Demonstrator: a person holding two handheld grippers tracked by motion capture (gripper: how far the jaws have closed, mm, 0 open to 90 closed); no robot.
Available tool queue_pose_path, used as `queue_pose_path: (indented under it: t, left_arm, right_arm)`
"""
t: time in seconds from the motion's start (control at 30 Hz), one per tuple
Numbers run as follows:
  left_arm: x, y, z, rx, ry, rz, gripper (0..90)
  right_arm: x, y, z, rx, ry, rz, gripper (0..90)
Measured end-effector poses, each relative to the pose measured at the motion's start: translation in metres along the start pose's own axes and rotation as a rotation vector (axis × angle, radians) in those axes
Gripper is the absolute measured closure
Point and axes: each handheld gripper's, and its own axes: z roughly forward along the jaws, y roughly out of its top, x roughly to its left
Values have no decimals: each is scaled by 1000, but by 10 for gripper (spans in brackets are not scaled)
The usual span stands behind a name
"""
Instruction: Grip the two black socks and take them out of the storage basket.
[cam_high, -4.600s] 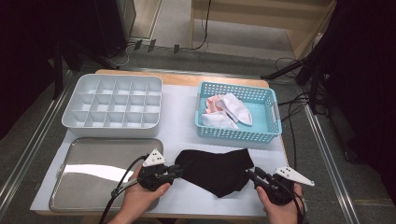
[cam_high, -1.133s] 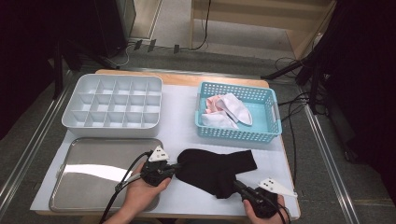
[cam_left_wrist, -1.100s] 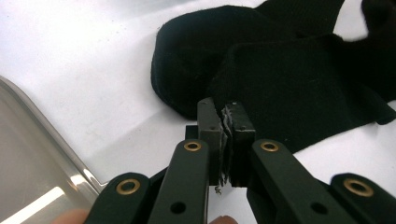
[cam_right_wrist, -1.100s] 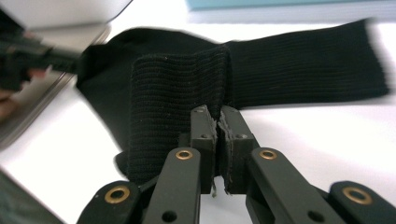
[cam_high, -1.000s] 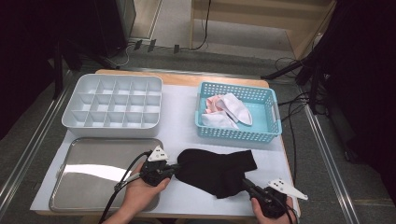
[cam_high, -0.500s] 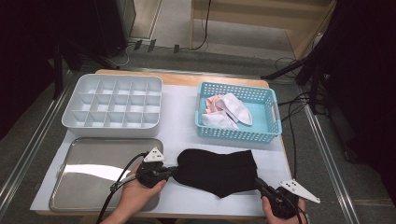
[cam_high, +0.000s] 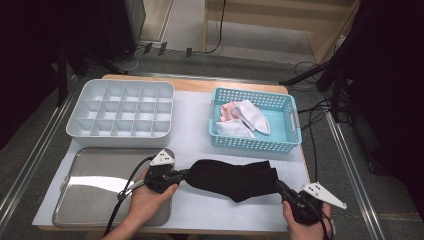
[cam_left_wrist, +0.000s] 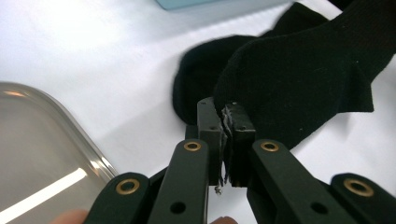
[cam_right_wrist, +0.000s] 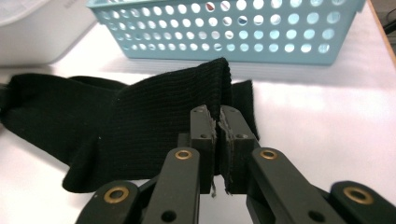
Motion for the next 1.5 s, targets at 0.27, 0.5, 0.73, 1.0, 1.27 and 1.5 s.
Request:
queue_pose_path:
  t: [0.27, 0.5, 0.73, 1.0, 1.27, 1.5]
  left_arm:
    - [4, 6, 14, 8, 36, -5, 883]
    - [4, 4, 19, 0, 81, 22, 796]
    - [7, 3, 22, -1, 97, 15, 633]
    - [4, 2, 29, 32, 96, 16, 706]
    - [3, 2, 27, 61, 69, 39, 881]
    - [-7, -2, 22, 83, 5, 45, 887]
  right_arm:
    - [-14, 12, 37, 72, -38, 2, 851]
    - [-27, 1, 53, 54, -30, 33, 702]
    - [-33, -12, 47, 36, -28, 70, 613]
    - [-29, -7, 61, 95, -23, 47, 618]
    - [-23, -6, 61, 101, -46, 34, 783]
    - [-25, -4, 48, 116, -34, 44, 808]
